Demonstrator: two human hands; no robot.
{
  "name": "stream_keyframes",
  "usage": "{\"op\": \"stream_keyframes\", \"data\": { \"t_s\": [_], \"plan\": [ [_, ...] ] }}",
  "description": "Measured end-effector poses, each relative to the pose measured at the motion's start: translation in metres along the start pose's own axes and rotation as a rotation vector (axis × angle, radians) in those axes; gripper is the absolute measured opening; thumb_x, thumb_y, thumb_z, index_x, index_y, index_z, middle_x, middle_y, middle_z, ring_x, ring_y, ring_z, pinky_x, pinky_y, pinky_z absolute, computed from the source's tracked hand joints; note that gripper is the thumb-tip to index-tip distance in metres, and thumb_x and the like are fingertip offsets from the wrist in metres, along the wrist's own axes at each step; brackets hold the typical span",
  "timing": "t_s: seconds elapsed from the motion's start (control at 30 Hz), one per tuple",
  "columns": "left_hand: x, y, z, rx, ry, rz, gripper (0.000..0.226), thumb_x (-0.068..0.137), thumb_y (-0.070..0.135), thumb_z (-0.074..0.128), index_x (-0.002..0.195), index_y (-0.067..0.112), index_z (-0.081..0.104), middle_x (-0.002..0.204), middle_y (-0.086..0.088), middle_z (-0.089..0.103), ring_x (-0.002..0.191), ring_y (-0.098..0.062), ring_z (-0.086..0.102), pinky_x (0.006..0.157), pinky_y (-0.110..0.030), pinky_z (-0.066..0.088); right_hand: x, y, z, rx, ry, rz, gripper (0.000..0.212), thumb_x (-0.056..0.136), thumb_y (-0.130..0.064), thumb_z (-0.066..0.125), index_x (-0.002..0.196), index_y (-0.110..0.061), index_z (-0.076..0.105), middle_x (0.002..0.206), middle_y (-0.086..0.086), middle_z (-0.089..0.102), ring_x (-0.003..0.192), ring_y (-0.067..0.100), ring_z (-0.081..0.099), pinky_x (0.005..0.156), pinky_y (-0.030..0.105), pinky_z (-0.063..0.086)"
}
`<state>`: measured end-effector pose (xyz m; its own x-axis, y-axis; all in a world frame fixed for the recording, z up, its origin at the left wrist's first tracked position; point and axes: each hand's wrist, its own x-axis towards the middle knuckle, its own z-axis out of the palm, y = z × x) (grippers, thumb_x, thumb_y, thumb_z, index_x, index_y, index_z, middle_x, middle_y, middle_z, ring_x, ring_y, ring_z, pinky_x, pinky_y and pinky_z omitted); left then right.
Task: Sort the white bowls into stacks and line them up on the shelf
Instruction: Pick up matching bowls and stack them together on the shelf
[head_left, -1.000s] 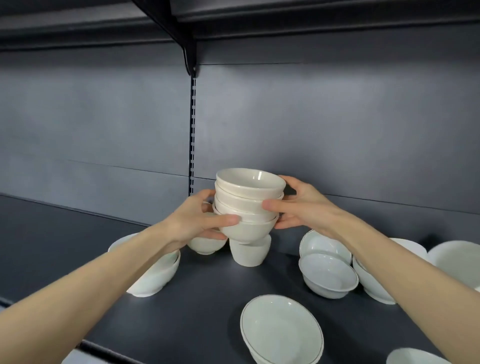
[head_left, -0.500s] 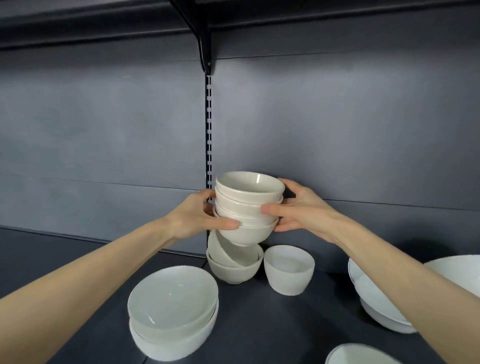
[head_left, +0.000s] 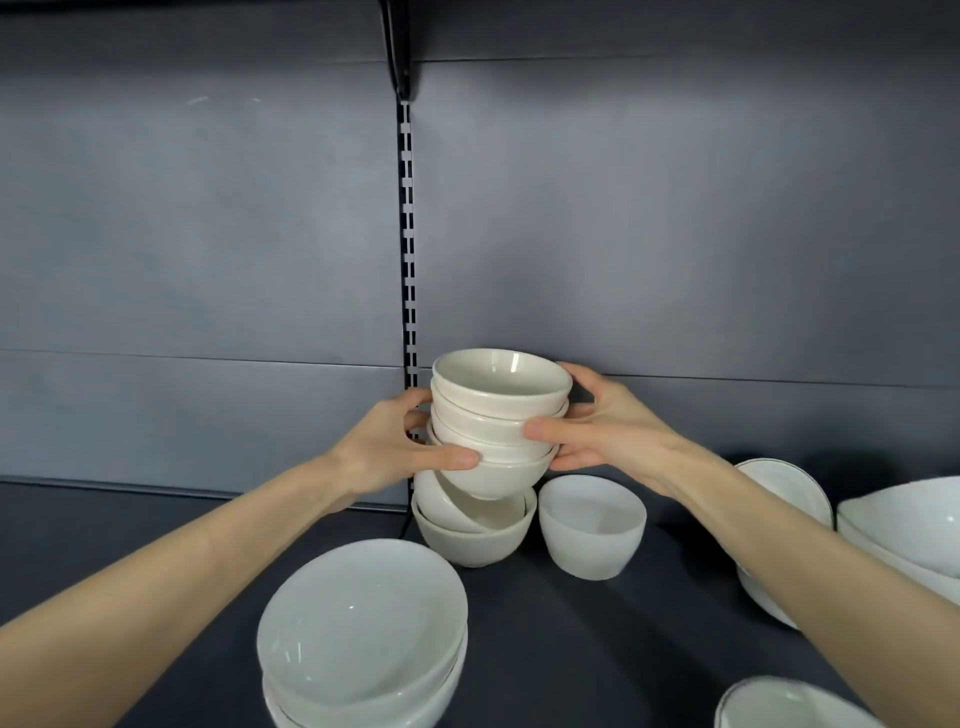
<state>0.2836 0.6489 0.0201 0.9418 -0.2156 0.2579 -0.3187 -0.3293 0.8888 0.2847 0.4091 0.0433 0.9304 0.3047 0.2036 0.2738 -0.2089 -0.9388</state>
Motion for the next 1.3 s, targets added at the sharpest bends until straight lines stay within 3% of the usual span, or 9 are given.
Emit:
{"op": "stream_keyframes", "data": {
  "t_s": [0.2, 0.33, 0.5, 0.63, 0.7, 0.83, 0.9, 1.13, 1.3],
  "plan": [
    [-0.003, -0.001, 0.005, -0.082, -0.002, -0.014, 0.068, 0.067, 0.014, 0.084, 0.123, 0.033, 0.051, 0.114, 0.01, 0.066, 0.097, -0.013, 0.069, 0.068, -0.025, 0.056, 0.002, 0.006, 0.002, -0.005, 0.0, 0.006, 0.07, 0.072, -0.016, 0.082, 0.13, -0.033, 0.048, 0.106, 0.005, 0.072, 0.091, 0.019, 0.072, 0.08, 0.039, 0.06],
    [-0.005, -0.009, 0.004, -0.103, 0.01, -0.032, 0.063, 0.061, 0.018, 0.085, 0.113, 0.037, 0.056, 0.108, 0.012, 0.068, 0.095, -0.014, 0.07, 0.075, -0.034, 0.06, 0.004, 0.009, 0.005, -0.01, -0.02, 0.014, 0.072, 0.072, -0.015, 0.083, 0.131, -0.033, 0.047, 0.106, 0.003, 0.072, 0.091, 0.017, 0.072, 0.081, 0.038, 0.059],
    [-0.006, -0.015, -0.001, -0.08, 0.007, -0.003, 0.062, 0.057, 0.022, 0.085, 0.109, 0.039, 0.055, 0.116, 0.009, 0.063, 0.104, -0.006, 0.064, 0.076, -0.02, 0.056, 0.007, 0.011, 0.012, -0.013, -0.032, 0.016, 0.073, 0.072, -0.013, 0.082, 0.133, -0.032, 0.046, 0.104, 0.002, 0.072, 0.088, 0.015, 0.073, 0.075, 0.033, 0.06],
    [-0.007, -0.018, -0.003, -0.058, 0.009, -0.007, 0.07, 0.057, 0.024, 0.086, 0.119, 0.032, 0.054, 0.12, 0.004, 0.061, 0.11, -0.01, 0.062, 0.081, -0.024, 0.056, 0.009, 0.008, 0.013, -0.025, -0.044, 0.023, 0.073, 0.072, -0.014, 0.083, 0.133, -0.032, 0.045, 0.106, 0.003, 0.071, 0.088, 0.016, 0.073, 0.076, 0.034, 0.06],
    [-0.008, -0.018, -0.004, -0.065, 0.008, -0.004, 0.062, 0.062, 0.02, 0.086, 0.114, 0.034, 0.055, 0.119, 0.003, 0.061, 0.109, -0.012, 0.063, 0.079, -0.023, 0.057, 0.01, 0.008, 0.013, -0.031, -0.043, 0.028, 0.074, 0.072, -0.015, 0.083, 0.132, -0.033, 0.045, 0.106, 0.004, 0.071, 0.088, 0.017, 0.073, 0.077, 0.035, 0.06],
    [-0.008, -0.02, 0.001, -0.109, 0.022, -0.012, 0.054, 0.065, 0.013, 0.085, 0.103, 0.039, 0.057, 0.114, 0.004, 0.061, 0.102, -0.026, 0.067, 0.084, -0.039, 0.058, 0.009, 0.009, 0.012, -0.038, -0.042, 0.031, 0.072, 0.072, -0.015, 0.083, 0.131, -0.034, 0.045, 0.106, 0.004, 0.071, 0.089, 0.017, 0.073, 0.076, 0.034, 0.06],
    [-0.007, -0.022, 0.002, -0.11, 0.027, -0.009, 0.056, 0.064, 0.013, 0.087, 0.103, 0.039, 0.057, 0.114, 0.003, 0.061, 0.101, -0.028, 0.068, 0.086, -0.04, 0.057, 0.009, 0.009, 0.011, -0.042, -0.04, 0.026, 0.072, 0.071, -0.015, 0.083, 0.129, -0.035, 0.046, 0.105, 0.004, 0.072, 0.089, 0.017, 0.072, 0.076, 0.035, 0.06],
    [-0.004, -0.03, 0.003, -0.034, 0.021, 0.002, 0.069, 0.061, 0.016, 0.089, 0.118, 0.027, 0.051, 0.117, 0.001, 0.062, 0.111, -0.013, 0.061, 0.089, -0.027, 0.054, 0.007, 0.01, 0.011, -0.072, -0.047, 0.035, 0.074, 0.07, -0.018, 0.084, 0.13, -0.036, 0.045, 0.108, 0.001, 0.071, 0.093, 0.015, 0.071, 0.081, 0.037, 0.059],
    [-0.005, -0.039, 0.004, -0.04, 0.002, -0.038, 0.078, 0.047, 0.033, 0.091, 0.114, 0.031, 0.05, 0.117, 0.0, 0.063, 0.106, -0.014, 0.064, 0.09, -0.032, 0.054, 0.008, 0.014, 0.014, -0.091, -0.06, 0.054, 0.081, 0.069, -0.018, 0.085, 0.137, -0.034, 0.043, 0.108, 0.0, 0.072, 0.096, 0.015, 0.071, 0.084, 0.04, 0.058]
  ]
}}
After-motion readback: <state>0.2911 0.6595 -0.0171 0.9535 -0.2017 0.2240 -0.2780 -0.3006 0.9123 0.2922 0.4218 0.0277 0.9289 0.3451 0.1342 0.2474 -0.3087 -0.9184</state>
